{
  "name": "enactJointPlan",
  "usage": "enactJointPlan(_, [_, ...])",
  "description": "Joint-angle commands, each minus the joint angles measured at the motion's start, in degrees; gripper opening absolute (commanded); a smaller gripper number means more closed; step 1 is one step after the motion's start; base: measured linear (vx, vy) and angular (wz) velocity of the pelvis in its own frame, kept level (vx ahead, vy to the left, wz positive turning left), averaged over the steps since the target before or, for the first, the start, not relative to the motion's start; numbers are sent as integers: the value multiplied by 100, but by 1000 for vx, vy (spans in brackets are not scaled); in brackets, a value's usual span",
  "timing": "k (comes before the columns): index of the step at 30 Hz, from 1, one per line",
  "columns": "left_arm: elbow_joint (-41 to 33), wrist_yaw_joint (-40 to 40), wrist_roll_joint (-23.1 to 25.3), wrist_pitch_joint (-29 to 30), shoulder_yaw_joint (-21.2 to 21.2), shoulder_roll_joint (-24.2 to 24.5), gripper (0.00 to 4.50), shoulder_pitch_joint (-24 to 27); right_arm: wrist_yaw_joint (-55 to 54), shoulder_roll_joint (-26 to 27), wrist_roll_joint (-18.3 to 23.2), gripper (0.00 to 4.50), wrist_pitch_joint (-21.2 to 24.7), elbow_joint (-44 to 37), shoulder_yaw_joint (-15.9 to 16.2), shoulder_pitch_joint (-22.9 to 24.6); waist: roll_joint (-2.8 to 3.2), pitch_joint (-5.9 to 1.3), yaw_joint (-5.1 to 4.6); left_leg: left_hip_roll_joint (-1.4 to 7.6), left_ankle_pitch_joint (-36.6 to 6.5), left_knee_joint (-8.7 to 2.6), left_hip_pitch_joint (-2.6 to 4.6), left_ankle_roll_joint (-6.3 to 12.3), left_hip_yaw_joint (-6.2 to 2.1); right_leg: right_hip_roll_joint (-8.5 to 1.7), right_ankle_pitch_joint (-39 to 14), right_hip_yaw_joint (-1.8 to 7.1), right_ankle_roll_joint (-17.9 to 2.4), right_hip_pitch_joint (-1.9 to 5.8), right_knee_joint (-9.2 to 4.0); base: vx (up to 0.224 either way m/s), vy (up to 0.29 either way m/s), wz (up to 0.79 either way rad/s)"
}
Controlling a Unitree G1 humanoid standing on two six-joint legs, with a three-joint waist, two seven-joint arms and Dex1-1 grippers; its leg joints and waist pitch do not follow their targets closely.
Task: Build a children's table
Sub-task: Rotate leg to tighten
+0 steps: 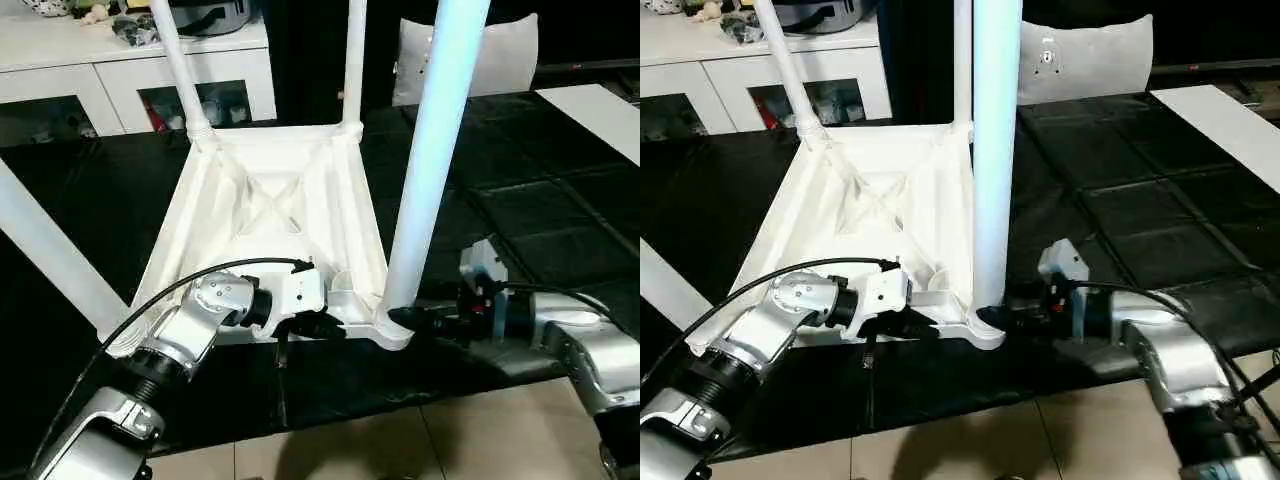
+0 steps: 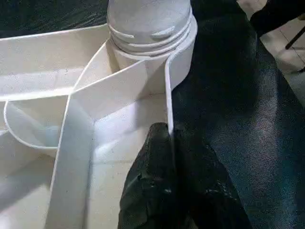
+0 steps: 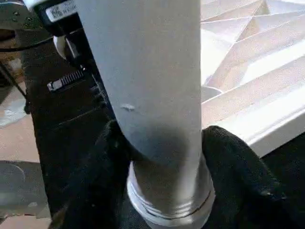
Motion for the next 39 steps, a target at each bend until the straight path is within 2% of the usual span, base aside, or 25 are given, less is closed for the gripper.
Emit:
enactJointPlan(1, [-67, -105, 13, -142, -27, 18, 0, -161, 51, 28, -72, 212, -62, 138, 36, -120, -93, -340, 8, 258, -407, -394, -43, 569, -94, -423, -1852, 383, -461, 388, -432, 0, 0, 0])
enactJointPlan(9, [-127, -49, -40, -53, -24, -83, 0, -118, 51, 243, -59, 193, -211, 276, 58, -157, -80, -336, -13, 252, -457, -394, -47, 543, -95, -417, -1909, 385, -442, 386, -441, 0, 0, 0])
enactJointPlan(14, [-277, 423, -169, 551, 165, -382, 0, -114, -673, 604, -235, 192, -303, 370, 3, -130, -81, -316, -34, 237, -555, -406, -27, 470, -89, -411, -2165, 369, -392, 372, -485, 0, 0, 0])
enactJointPlan(16, [-385, 900, -96, 929, 193, -661, 0, -77, -1631, 1020, -496, 192, -139, 485, -29, -237, -82, -303, -93, 212, -627, -413, -31, 347, -92, -401, -2363, 343, -322, 374, -519, 0, 0, 0])
enactJointPlan(17, [-388, 914, -93, 938, 193, -669, 0, -76, -1660, 1034, -500, 192, -131, 489, -32, -241, -88, -303, -117, 201, -648, -412, -34, 315, -97, -402, -2417, 337, -298, 379, -520, 0, 0, 0])
enactJointPlan(19, [-436, 1225, -26, 1153, 195, -869, 0, -55, -2212, 1336, -578, 192, -35, 585, -99, -350, -87, -304, -217, 168, -731, -401, -47, 334, -106, -390, -2589, 314, -159, 381, -569, 0, 0, 0])
enactJointPlan(20, [-439, 1242, -23, 1165, 195, -881, 0, -54, -2241, 1352, -583, 192, -33, 590, -102, -356, -81, -306, -239, 177, -733, -401, -40, 334, -106, -395, -2573, 323, -172, 374, -562, 0, 0, 0])
enactJointPlan(22, [-432, 1792, 83, 1499, 255, -1226, 0, -74, -3006, 1783, -723, 191, 37, 790, -208, -533, -82, -315, -336, 175, -694, -396, -75, 360, -120, -391, -2445, 311, -233, 382, -550, 0, 0, 0])
enactJointPlan(26, [-318, 2426, 214, 1735, 300, -1697, 0, -175, -3942, 2325, -1033, 191, -30, 1097, -238, -754, -77, -308, -440, 154, -732, -387, -78, 365, -118, -385, -2504, 300, -248, 376, -564, 0, 0, 0])
enactJointPlan(27, [-282, 2513, 311, 1657, 260, -1702, 0, -211, -3845, 2391, -977, 191, -128, 1088, -252, -731, -70, -310, -439, 152, -743, -385, -67, 397, -117, -396, -2542, 302, -224, 369, -581, 0, 0, 0])
enactJointPlan(28, [-274, 2538, 340, 1638, 253, -1694, 0, -220, -3827, 2399, -968, 226, -157, 1071, -256, -716, -71, -316, -435, 160, -737, -389, -70, 454, -123, -397, -2482, 309, -216, 370, -575, 0, 0, 0])
enactJointPlan(30, [-272, 2531, 357, 1644, 260, -1657, 0, -227, -3825, 2385, -964, 261, -217, 1019, -278, -682, -59, -325, -420, 183, -672, -395, -77, 523, -128, -398, -2279, 322, -263, 374, -550, 0, 0, 0])
enactJointPlan(32, [-238, 2458, 438, 1541, 265, -1472, 0, -229, -3570, 2232, -856, 264, -329, 904, -393, -560, -47, -326, -411, 198, -654, -396, -77, 556, -129, -405, -2149, 332, -330, 375, -532, 0, 0, 0])
enactJointPlan(34, [-222, 2413, 468, 1488, 265, -1400, 0, -226, -3458, 2162, -827, 296, -385, 861, -432, -510, -48, -342, -376, 215, -539, -392, -87, 622, -133, -416, -1881, 352, -416, 389, -489, 0, 0, 0])
enactJointPlan(35, [-186, 2346, 479, 1417, 285, -1330, 0, -230, -3352, 2063, -801, 296, -452, 837, -475, -468, -46, -345, -364, 223, -507, -393, -82, 638, -134, -419, -1814, 355, -451, 390, -478, 0, 0, 0])
enactJointPlan(36, [-154, 2284, 475, 1362, 307, -1276, 0, -234, -3257, 1980, -774, 296, -503, 816, -510, -434, -21, -346, -337, 230, -461, -389, -81, 663, -134, -419, -1706, 359, -494, 389, -464, 0, 0, 0])
enactJointPlan(38, [-57, 2196, 485, 1259, 359, -1156, 0, -268, -3010, 1799, -683, 312, -576, 768, -605, -366, -47, -355, -300, 231, -383, -382, -83, 696, -126, -423, -1568, 367, -534, 399, -445, 0, 0, 0])
enactJointPlan(39, [-4, 2162, 490, 1212, 381, -1099, 0, -291, -2877, 1711, -626, 330, -590, 738, -648, -336, -41, -353, -273, 229, -355, -381, -80, 735, -123, -424, -1513, 373, -552, 398, -435, 0, 0, 0])
